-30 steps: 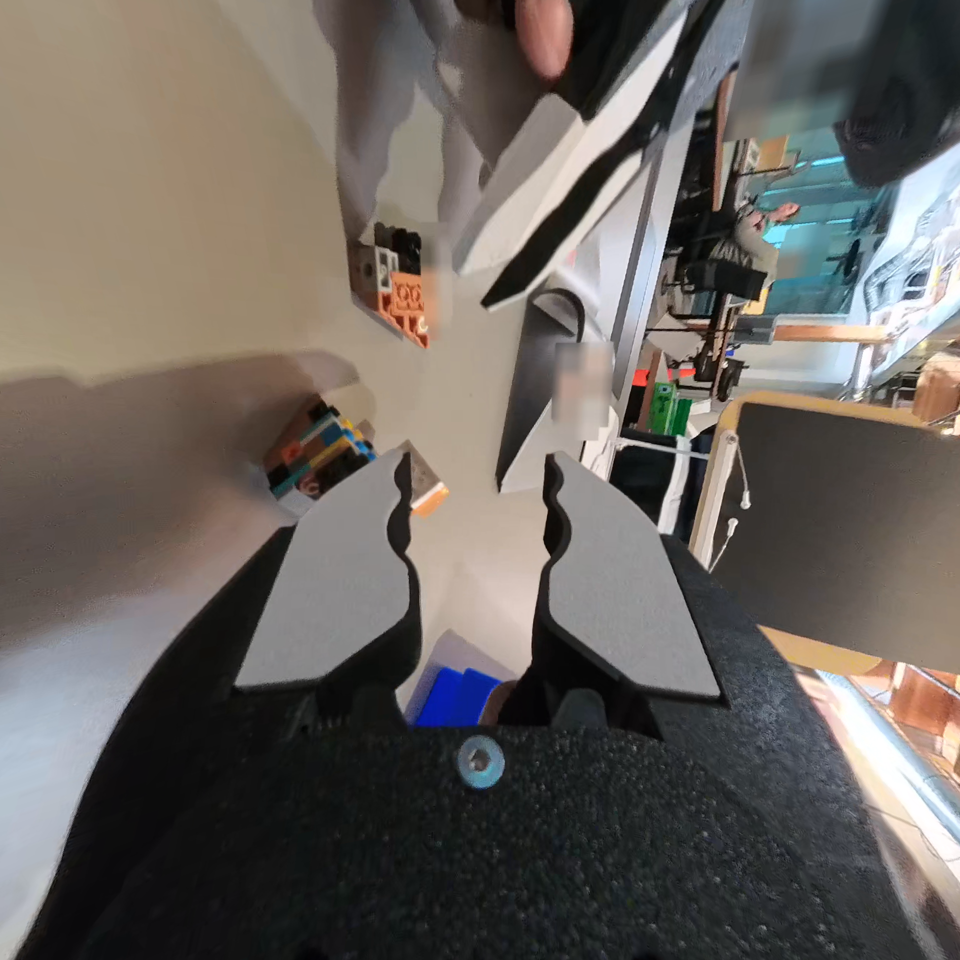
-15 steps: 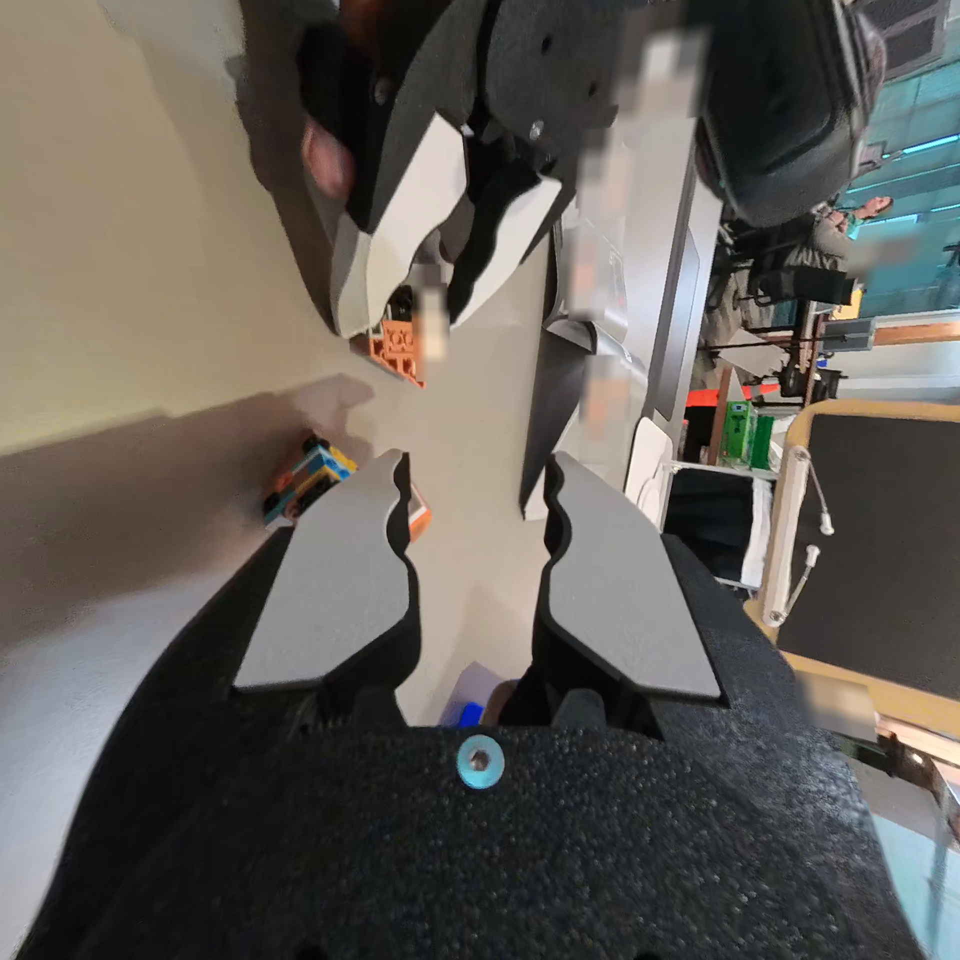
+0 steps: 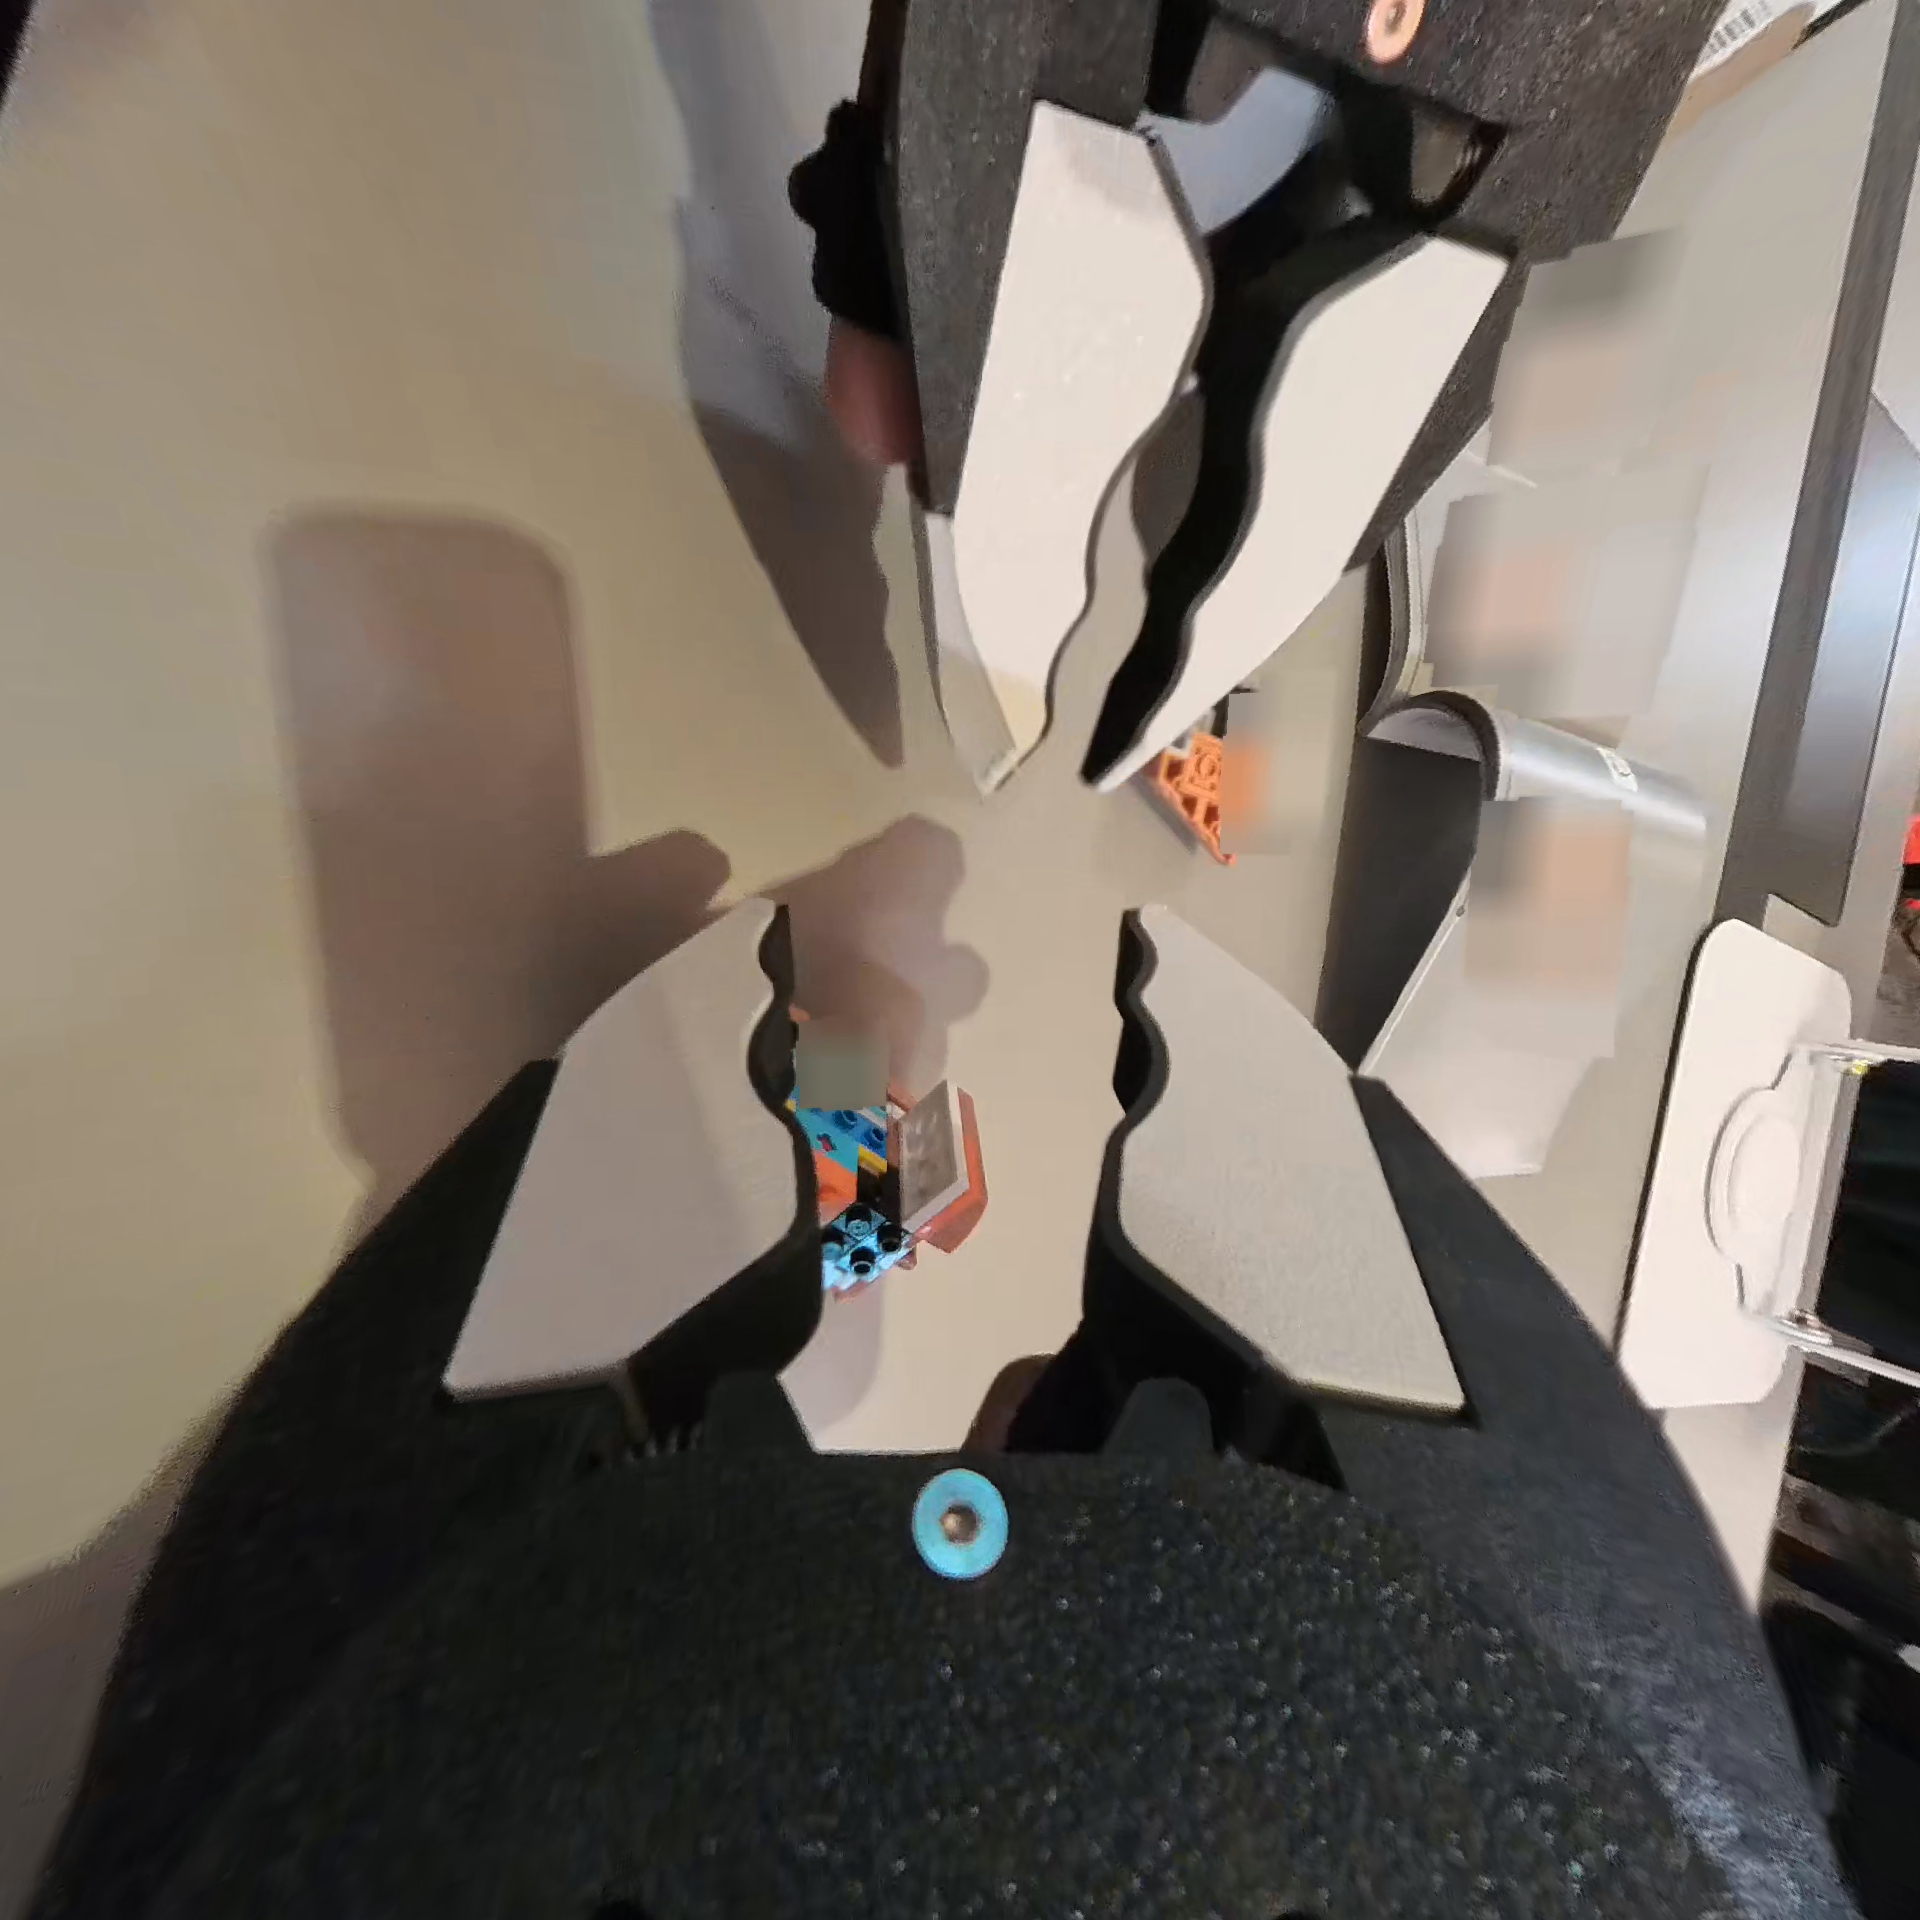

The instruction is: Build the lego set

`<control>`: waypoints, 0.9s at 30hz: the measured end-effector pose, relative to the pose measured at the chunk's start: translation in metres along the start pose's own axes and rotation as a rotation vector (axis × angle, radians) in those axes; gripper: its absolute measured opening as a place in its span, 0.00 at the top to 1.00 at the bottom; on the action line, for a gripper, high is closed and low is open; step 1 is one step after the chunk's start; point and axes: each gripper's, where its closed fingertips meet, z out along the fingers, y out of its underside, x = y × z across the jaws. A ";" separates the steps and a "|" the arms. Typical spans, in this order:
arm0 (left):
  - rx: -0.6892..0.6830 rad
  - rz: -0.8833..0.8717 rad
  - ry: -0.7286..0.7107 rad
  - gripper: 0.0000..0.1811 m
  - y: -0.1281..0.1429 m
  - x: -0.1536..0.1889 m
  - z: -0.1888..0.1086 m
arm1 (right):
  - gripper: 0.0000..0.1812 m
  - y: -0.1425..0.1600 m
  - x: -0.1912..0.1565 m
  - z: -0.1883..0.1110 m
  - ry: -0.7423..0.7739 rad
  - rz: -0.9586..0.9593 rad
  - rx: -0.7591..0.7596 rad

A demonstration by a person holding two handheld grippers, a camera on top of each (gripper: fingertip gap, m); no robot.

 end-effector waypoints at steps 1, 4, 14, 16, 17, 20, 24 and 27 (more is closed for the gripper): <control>0.000 -0.018 -0.019 0.83 0.004 -0.004 -0.001 | 0.67 0.001 -0.001 0.000 0.004 -0.002 -0.004; 0.024 -0.108 -0.081 0.74 0.015 -0.026 -0.008 | 0.67 0.007 0.003 -0.002 0.020 0.003 -0.017; -0.086 -0.132 -0.052 0.57 0.050 -0.082 0.008 | 0.67 0.002 0.043 0.006 -0.021 0.023 0.041; -0.106 -0.109 -0.027 0.58 0.052 -0.083 0.012 | 0.67 0.003 0.047 0.014 -0.053 0.026 0.042; -0.115 -0.099 -0.016 0.58 0.053 -0.083 0.015 | 0.67 0.003 0.049 0.017 -0.067 0.030 0.045; -0.104 -0.106 0.019 0.64 0.051 -0.081 0.021 | 0.66 0.003 0.054 0.029 -0.104 0.063 0.055; -0.092 -0.088 0.036 0.68 0.047 -0.079 0.024 | 0.64 0.007 0.062 0.043 -0.111 0.127 0.060; -0.062 -0.083 0.046 0.68 0.044 -0.075 0.027 | 0.64 0.013 0.066 0.050 -0.100 0.181 0.044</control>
